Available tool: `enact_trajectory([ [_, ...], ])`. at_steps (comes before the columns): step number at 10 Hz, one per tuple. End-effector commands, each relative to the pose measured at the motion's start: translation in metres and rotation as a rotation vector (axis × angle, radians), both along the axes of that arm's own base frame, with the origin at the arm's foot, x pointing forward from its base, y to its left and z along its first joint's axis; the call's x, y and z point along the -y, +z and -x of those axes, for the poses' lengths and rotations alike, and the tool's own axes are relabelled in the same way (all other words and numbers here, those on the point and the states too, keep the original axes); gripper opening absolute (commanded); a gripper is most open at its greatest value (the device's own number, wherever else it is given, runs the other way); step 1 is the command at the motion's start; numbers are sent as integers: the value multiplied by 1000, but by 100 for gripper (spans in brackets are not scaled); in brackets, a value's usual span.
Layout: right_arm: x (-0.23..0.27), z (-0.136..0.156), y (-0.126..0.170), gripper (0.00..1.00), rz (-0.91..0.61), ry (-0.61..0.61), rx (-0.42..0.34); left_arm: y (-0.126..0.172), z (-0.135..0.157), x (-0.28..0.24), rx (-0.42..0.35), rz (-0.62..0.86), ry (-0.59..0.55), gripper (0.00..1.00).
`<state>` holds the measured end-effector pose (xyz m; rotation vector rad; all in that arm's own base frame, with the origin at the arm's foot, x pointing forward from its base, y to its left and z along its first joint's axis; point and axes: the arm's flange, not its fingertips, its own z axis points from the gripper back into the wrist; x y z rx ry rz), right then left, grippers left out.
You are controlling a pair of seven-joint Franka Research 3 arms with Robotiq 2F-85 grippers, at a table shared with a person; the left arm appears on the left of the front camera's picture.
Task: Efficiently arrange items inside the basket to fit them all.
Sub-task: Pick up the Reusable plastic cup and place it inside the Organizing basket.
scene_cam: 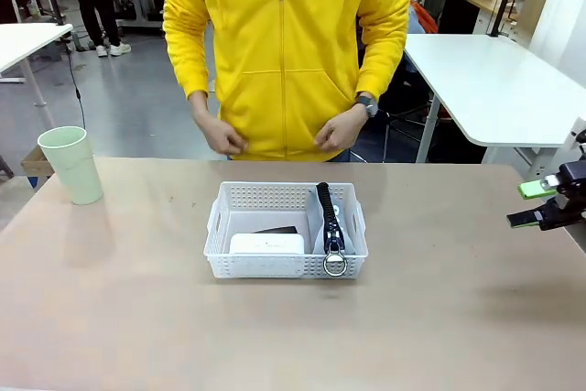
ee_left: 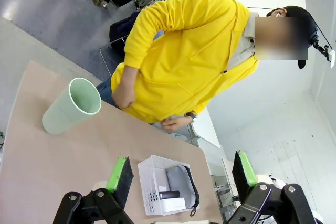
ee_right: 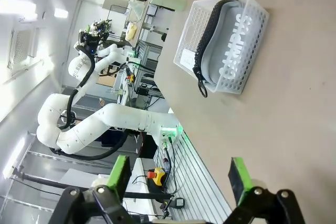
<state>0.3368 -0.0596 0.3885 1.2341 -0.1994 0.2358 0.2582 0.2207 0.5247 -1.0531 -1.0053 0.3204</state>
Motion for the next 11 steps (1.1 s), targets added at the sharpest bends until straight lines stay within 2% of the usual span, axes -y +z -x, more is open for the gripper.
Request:
enact_trajectory([
  [1, 1, 0, 3, 100, -7, 3, -4, -3, 1, 4, 35, 2, 0, 100],
  [2, 1, 0, 3, 100, -7, 3, -4, 0, 0, 0, 0, 0, 0, 100],
  [3, 1, 0, 3, 100, -7, 3, -4, 0, 0, 10, -19, -98, -61, 100],
  [6, 1, 0, 3, 100, -7, 3, -4, 21, -35, 61, 15, -288, -292, 100],
  [7, 1, 0, 3, 100, -7, 3, -4, 23, -59, 71, 66, -381, -370, 100],
  [8, 1, 0, 3, 100, -7, 3, -4, 18, -76, 78, 91, -383, -412, 100],
  [10, 1, 0, 3, 100, -7, 3, -4, -8, -90, 81, 295, -504, -488, 100],
  [11, 1, 0, 3, 100, -7, 3, -4, -19, -92, 77, 350, -550, -494, 100],
])
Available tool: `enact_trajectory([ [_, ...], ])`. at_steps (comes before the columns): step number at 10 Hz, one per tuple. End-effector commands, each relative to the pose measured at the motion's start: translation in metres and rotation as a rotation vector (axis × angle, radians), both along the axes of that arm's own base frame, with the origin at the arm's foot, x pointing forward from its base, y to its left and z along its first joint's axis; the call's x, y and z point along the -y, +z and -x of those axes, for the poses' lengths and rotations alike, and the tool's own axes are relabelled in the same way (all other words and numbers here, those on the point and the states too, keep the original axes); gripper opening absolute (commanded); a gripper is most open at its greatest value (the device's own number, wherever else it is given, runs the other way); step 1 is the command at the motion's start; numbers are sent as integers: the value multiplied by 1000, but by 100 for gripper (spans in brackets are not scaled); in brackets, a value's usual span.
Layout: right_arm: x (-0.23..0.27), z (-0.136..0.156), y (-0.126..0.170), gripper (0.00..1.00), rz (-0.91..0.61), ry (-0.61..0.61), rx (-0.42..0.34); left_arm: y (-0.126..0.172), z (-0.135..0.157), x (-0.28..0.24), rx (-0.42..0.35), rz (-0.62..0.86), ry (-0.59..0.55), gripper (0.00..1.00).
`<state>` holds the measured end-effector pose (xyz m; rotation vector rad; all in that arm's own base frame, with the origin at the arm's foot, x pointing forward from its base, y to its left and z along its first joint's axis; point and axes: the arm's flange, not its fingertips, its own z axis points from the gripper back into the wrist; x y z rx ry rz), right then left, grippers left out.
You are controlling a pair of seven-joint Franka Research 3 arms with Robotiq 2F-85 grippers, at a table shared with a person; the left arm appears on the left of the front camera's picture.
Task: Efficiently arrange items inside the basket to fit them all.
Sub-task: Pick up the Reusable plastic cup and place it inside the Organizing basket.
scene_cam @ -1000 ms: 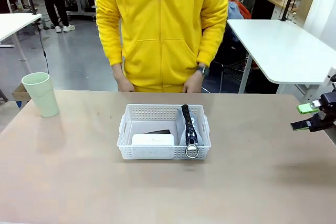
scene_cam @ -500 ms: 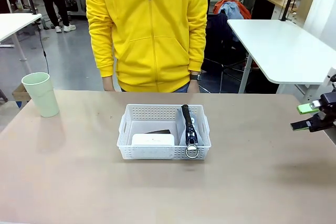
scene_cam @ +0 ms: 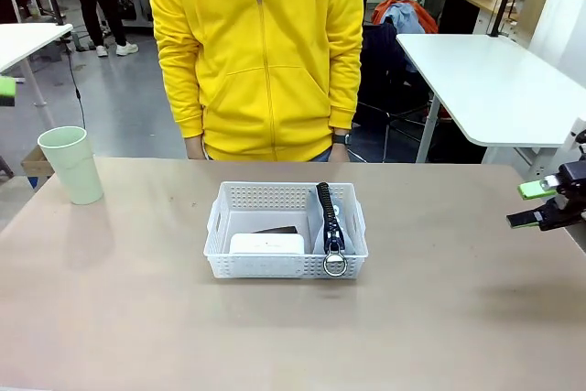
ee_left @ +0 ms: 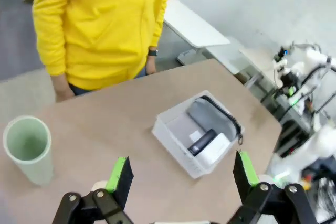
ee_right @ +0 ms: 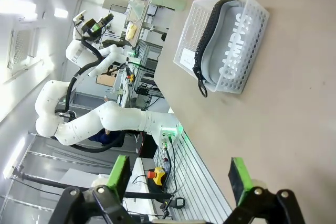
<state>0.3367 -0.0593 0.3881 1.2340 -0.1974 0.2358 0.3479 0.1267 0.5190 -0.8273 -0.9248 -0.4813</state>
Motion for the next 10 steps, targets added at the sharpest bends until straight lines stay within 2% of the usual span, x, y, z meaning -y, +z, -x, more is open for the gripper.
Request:
enact_trajectory([
  [1, 1, 0, 4, 100, -8, 2, -2, -22, -3, -24, 97, 5, 6, 100],
  [4, 1, 0, 4, 100, -8, 2, -2, -60, -7, -50, 57, -145, 92, 100],
  [7, 1, 0, 4, 100, -8, 2, -2, -98, -14, -67, -3, -230, 62, 100],
  [8, 1, 0, 4, 100, -8, 2, -2, -101, -27, -73, -60, -172, 184, 100],
  [9, 1, 0, 4, 100, -8, 2, -2, -91, -11, -66, 4, -195, 92, 100],
  [10, 1, 0, 4, 100, -8, 2, -2, -91, -11, -66, 4, -195, 92, 100],
])
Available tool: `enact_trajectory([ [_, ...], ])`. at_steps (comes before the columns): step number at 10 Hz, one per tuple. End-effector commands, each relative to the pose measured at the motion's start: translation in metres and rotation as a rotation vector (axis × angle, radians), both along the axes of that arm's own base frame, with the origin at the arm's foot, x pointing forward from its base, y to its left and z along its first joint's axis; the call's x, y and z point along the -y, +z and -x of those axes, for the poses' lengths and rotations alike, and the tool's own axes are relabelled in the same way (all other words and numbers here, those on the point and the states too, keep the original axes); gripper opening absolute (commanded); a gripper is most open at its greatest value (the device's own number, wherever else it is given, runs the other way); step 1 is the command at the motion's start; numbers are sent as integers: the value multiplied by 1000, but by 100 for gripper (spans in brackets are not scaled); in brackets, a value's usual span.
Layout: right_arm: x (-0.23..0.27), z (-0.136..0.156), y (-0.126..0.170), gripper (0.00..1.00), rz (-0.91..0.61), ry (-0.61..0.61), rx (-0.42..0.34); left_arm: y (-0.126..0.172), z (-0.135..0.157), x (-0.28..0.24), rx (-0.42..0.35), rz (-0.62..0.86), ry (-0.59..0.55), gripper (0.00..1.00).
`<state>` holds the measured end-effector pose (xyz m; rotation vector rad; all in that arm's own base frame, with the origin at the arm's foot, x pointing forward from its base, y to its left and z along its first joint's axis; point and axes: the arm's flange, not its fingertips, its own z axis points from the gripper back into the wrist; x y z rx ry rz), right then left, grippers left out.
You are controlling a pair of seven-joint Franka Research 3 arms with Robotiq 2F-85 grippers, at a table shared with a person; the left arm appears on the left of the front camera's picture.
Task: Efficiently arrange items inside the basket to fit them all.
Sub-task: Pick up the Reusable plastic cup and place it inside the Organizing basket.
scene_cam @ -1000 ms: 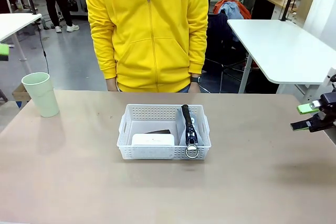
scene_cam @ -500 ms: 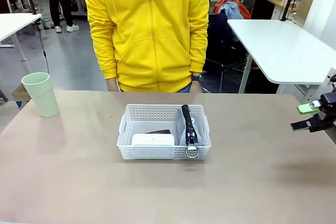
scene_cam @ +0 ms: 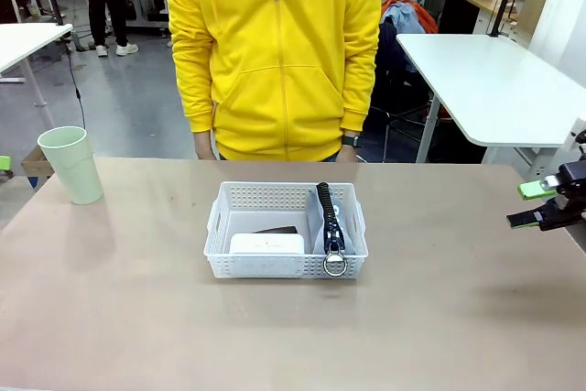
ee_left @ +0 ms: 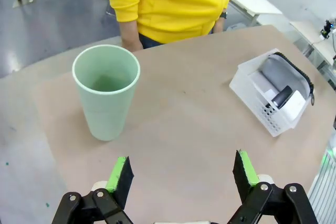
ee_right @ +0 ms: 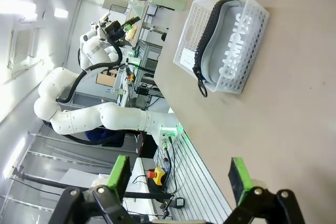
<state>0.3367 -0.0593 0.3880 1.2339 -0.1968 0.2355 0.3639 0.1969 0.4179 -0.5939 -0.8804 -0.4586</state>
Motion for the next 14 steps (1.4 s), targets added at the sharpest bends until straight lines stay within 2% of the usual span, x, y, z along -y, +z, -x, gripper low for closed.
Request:
enact_trajectory([
  [1, 1, 0, 4, 100, -8, 2, -2, 10, 5, 4, 26, 6, -22, 100],
  [3, 1, 0, 4, 100, -8, 2, -2, 5, 1, 2, 12, 0, -7, 100],
  [4, 1, 0, 4, 100, -8, 2, -2, -9, -2, 1, 40, 0, -161, 100],
  [5, 1, 0, 4, 100, -8, 2, -2, -28, -6, -6, 71, -1, -219, 100],
  [6, 1, 0, 4, 100, -8, 2, -2, -49, -11, -15, 106, -4, -235, 100],
  [8, 1, 0, 4, 100, -8, 2, -2, -78, -15, -26, 106, -82, -290, 100],
  [10, 1, 0, 4, 100, -8, 2, -2, -97, -26, -29, 148, -111, -293, 100],
  [11, 1, 0, 4, 100, -8, 2, -2, -112, -41, -26, 192, -111, -295, 100],
  [14, 1, 0, 4, 100, -8, 2, -2, -141, -71, -24, 185, -122, -254, 100],
])
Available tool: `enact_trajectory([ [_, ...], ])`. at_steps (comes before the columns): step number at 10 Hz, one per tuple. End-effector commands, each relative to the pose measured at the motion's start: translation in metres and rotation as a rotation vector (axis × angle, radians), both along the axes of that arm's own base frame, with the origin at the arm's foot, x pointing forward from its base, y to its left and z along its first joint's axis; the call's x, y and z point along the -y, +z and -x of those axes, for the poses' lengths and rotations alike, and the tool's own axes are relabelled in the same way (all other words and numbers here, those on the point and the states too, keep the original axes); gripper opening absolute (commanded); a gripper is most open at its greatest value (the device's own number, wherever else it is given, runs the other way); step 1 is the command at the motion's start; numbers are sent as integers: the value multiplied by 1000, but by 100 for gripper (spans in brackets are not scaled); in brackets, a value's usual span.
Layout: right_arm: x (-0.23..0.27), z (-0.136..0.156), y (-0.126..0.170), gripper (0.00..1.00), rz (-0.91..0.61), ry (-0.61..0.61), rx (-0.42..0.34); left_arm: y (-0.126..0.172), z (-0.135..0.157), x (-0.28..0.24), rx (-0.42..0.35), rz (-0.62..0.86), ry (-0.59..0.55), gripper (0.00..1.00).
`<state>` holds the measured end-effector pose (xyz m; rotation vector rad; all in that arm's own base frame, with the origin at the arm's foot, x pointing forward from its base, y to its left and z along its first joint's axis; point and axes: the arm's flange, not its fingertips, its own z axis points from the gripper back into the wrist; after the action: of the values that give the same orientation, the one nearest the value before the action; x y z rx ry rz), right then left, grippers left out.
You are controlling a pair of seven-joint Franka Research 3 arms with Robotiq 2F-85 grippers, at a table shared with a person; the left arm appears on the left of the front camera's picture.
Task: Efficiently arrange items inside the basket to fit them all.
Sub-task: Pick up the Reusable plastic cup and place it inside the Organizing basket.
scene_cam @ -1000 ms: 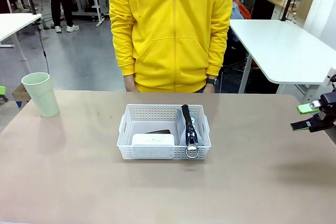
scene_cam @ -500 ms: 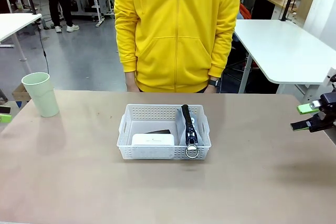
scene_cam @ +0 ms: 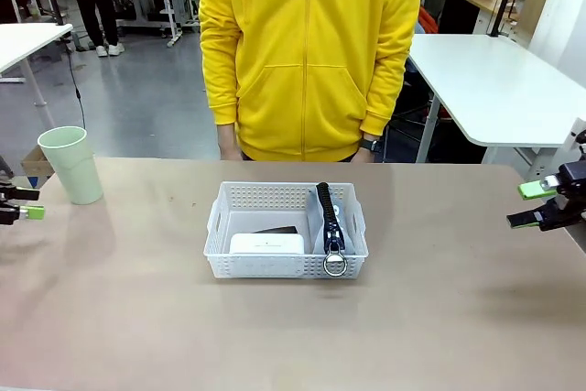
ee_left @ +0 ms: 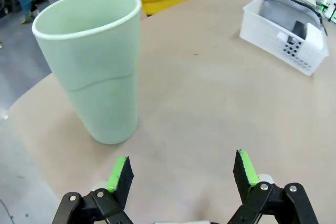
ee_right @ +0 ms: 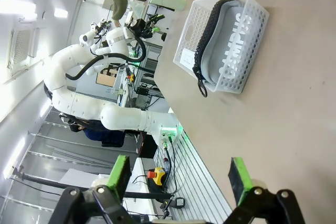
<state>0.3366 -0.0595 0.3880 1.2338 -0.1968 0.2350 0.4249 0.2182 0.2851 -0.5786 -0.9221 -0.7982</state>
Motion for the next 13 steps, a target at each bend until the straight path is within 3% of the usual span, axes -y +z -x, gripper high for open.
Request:
enact_trajectory([
  [1, 1, 0, 4, 100, -8, 2, -1, -16, -19, -6, 23, -21, 22, 100],
  [4, 1, 0, 4, 100, -8, 2, -1, -35, -35, -11, -34, 13, 15, 100],
  [11, 1, 0, 4, 100, -8, 2, -1, -57, -63, 7, 134, -3, 137, 100],
  [12, 1, 0, 4, 100, -8, 2, -1, -55, -64, 8, 131, -12, 180, 100],
  [13, 1, 0, 4, 100, -8, 2, -1, -50, -60, 5, 77, 0, 97, 100],
])
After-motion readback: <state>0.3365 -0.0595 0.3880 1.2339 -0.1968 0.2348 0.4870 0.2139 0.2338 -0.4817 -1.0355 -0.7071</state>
